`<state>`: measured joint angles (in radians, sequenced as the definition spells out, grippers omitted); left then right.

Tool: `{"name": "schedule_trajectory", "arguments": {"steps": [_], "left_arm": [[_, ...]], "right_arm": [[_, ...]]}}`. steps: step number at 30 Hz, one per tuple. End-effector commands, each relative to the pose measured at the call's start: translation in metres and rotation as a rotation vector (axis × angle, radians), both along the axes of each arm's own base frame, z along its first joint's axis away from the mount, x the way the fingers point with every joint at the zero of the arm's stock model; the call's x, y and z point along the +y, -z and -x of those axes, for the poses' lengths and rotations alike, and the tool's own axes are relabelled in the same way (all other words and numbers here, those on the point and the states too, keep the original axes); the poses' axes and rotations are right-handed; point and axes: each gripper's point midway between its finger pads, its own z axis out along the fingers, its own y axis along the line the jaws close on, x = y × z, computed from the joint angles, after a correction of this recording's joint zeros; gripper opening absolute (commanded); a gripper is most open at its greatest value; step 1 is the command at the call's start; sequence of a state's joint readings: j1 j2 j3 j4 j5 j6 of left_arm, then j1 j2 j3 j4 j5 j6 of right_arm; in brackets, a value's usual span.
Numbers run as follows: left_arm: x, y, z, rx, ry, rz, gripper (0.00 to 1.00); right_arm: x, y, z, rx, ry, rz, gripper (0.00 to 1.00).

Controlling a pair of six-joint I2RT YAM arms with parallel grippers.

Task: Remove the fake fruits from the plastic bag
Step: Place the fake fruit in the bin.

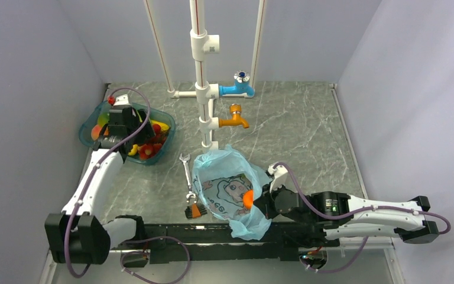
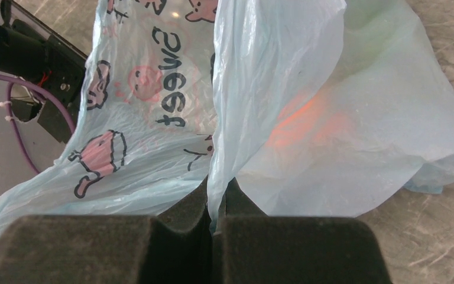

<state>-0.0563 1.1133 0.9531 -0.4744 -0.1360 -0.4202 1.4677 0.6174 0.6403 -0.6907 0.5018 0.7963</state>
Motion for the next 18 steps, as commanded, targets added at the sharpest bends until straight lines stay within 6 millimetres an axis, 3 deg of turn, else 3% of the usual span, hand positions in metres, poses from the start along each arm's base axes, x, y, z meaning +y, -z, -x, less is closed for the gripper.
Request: {"name": "schedule_trajectory", "arguments": {"steps": [1, 6, 9, 18], "left_arm": [[0.015, -0.012, -0.025, -0.052, 0.016, -0.113, 0.11], [0.032, 0.008, -0.031, -0.032, 0.032, -0.250, 0.17], [0.030, 0.000, -0.036, -0.053, 0.054, -0.265, 0.22], [0.044, 0.020, -0.043, 0.036, 0.012, -0.288, 0.62]], "right_arm": [[-0.006, -0.020, -0.005, -0.018, 0.034, -0.032, 0.00], [-0.011, -0.023, -0.007, -0.019, 0.053, -0.007, 0.00], [-0.012, -0.023, -0.009, -0.021, 0.068, 0.005, 0.00], [0.000, -0.023, -0.008, -0.012, 0.059, 0.019, 0.00]]}}
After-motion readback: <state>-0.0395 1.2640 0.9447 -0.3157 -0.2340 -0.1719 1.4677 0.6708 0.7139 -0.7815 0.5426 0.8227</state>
